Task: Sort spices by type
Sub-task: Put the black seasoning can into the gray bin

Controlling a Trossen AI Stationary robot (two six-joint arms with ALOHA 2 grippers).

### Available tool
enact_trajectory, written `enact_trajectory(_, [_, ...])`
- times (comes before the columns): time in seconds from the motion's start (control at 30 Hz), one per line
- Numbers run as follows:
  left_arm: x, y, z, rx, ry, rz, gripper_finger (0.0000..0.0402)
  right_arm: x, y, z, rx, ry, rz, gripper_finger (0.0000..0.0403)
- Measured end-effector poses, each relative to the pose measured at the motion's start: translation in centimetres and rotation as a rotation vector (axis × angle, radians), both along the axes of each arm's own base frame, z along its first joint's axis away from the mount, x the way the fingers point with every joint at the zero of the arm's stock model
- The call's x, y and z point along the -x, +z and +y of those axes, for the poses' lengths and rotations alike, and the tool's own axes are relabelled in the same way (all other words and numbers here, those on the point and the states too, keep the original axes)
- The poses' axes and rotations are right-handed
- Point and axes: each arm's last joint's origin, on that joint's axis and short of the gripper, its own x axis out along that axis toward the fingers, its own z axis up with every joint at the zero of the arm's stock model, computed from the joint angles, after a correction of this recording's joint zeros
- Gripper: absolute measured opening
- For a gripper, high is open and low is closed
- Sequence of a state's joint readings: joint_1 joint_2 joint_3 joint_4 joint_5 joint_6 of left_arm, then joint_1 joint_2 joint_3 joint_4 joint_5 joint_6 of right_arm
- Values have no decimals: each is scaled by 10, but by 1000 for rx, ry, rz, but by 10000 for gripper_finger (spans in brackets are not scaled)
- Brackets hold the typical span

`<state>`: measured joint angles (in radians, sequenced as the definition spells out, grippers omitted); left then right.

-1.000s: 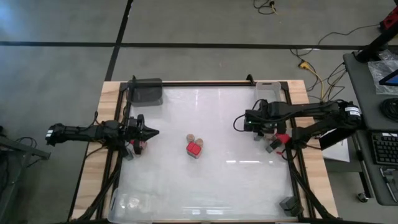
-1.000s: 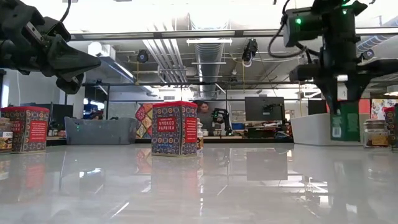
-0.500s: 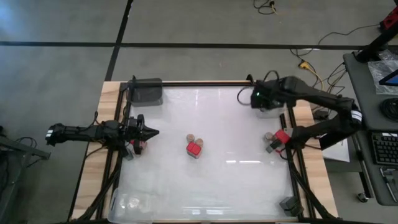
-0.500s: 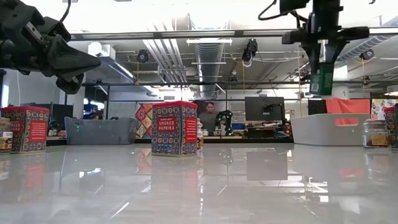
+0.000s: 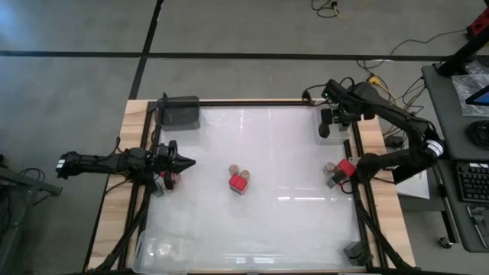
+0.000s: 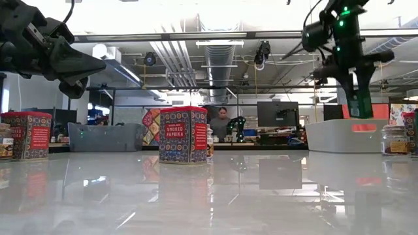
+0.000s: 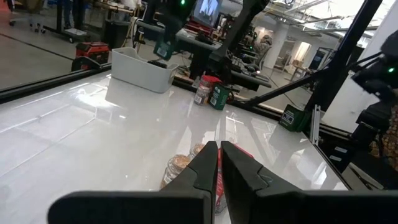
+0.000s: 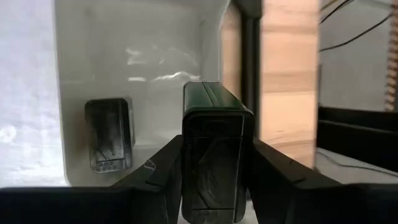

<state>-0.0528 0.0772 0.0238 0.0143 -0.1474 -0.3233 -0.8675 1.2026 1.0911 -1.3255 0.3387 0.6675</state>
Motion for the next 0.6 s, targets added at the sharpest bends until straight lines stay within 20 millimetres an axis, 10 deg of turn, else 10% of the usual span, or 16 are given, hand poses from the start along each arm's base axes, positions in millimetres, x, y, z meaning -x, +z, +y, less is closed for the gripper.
enact_trajectory(0.6, [0, 0, 0, 0, 0, 0, 4, 3, -45, -8, -34, 39, -110, 127])
